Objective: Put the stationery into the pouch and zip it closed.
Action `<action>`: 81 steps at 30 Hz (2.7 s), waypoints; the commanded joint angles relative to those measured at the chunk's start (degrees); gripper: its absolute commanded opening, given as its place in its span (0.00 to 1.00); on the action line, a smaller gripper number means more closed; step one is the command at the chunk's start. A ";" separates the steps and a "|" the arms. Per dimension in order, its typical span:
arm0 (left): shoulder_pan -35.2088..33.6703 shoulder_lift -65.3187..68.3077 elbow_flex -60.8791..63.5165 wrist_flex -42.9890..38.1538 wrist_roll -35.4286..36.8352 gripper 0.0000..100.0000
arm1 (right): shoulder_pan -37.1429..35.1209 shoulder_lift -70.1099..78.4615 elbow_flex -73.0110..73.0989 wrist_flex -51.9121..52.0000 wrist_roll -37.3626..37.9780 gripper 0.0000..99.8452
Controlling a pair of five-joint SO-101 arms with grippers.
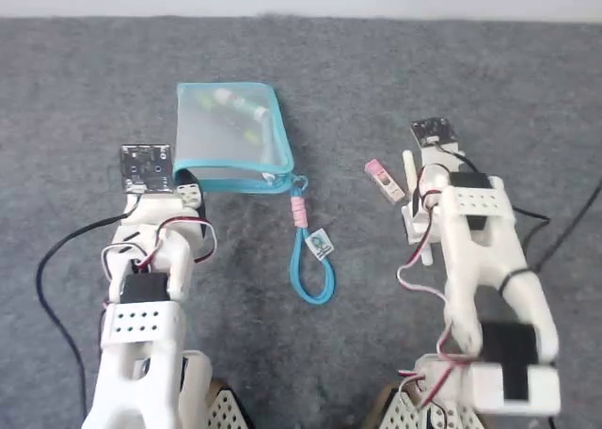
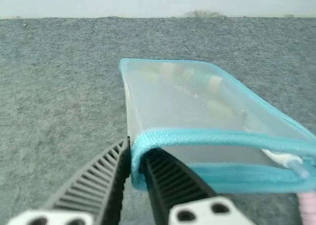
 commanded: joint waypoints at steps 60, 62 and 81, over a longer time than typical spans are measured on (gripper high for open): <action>23.21 -0.79 2.51 0.09 -12.92 0.01 | -25.98 20.62 -61.63 33.89 -2.46 0.18; 23.21 -0.88 2.51 0.09 -12.92 0.01 | -25.98 20.18 -61.63 33.89 -2.37 0.20; 16.09 -0.97 2.15 -1.93 -11.69 0.01 | -19.03 -6.02 -29.19 16.31 1.23 0.15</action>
